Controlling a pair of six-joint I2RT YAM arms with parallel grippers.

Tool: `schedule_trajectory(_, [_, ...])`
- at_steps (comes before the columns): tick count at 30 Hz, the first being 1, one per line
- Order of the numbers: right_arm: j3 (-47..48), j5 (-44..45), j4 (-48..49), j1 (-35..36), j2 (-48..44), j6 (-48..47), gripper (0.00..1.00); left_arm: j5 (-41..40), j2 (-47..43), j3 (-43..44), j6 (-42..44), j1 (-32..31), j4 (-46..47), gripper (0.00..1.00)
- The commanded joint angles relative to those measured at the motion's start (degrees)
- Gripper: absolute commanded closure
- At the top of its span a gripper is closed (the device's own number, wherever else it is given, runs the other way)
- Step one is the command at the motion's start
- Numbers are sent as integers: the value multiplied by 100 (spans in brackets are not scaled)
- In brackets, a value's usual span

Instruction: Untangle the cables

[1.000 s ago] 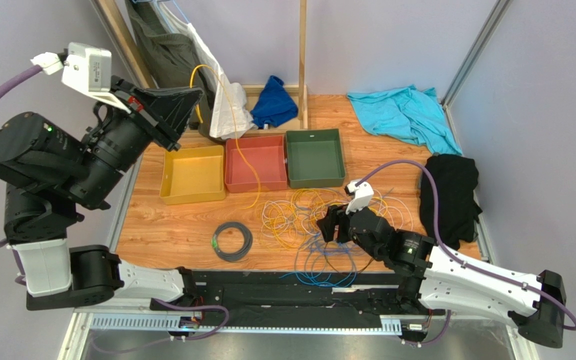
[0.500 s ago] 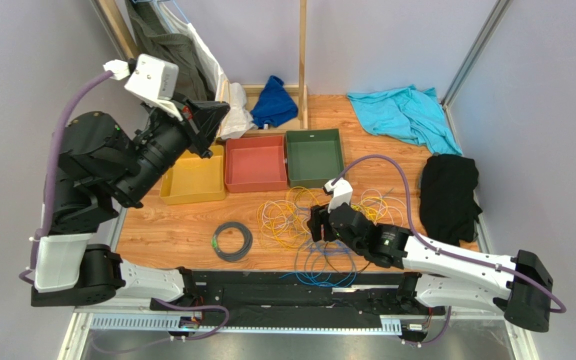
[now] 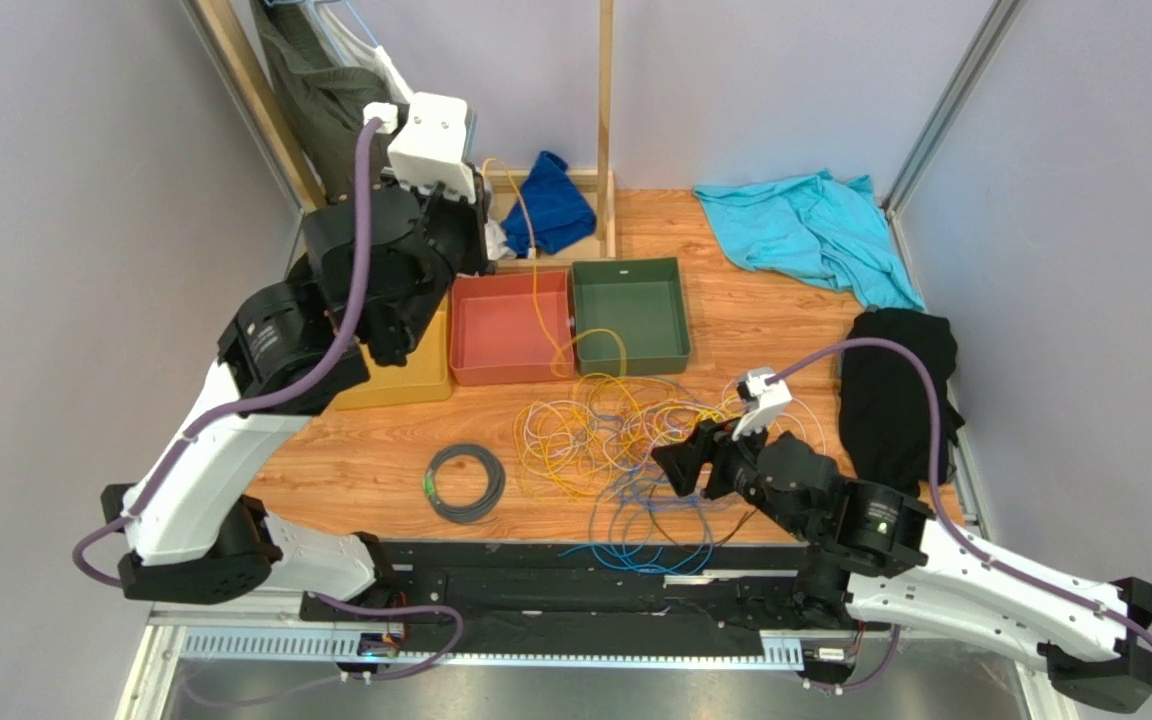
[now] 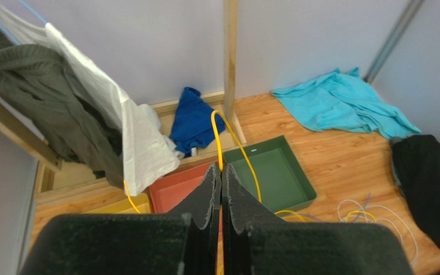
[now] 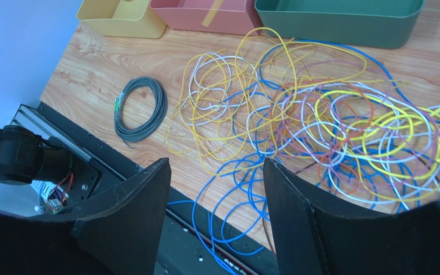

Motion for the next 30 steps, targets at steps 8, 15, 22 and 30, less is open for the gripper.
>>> schedule_trajectory(8, [271,201,-968,27,-896,64,36,348,349,70,-1162,2035,-973,100])
schedule_trajectory(15, [245,87,-862,36,-931,20,36,654,437,-175,-1452,2994,-1001,100])
schedule_trajectory(22, [69,131,-871,27,-1089,-16,36,1103,604,-791,-1734,3399,-720,100])
schedule_trajectory(30, [-116,26,-783,27,-1160,72,36,937,849,-1379,-1848,3549,-456,100])
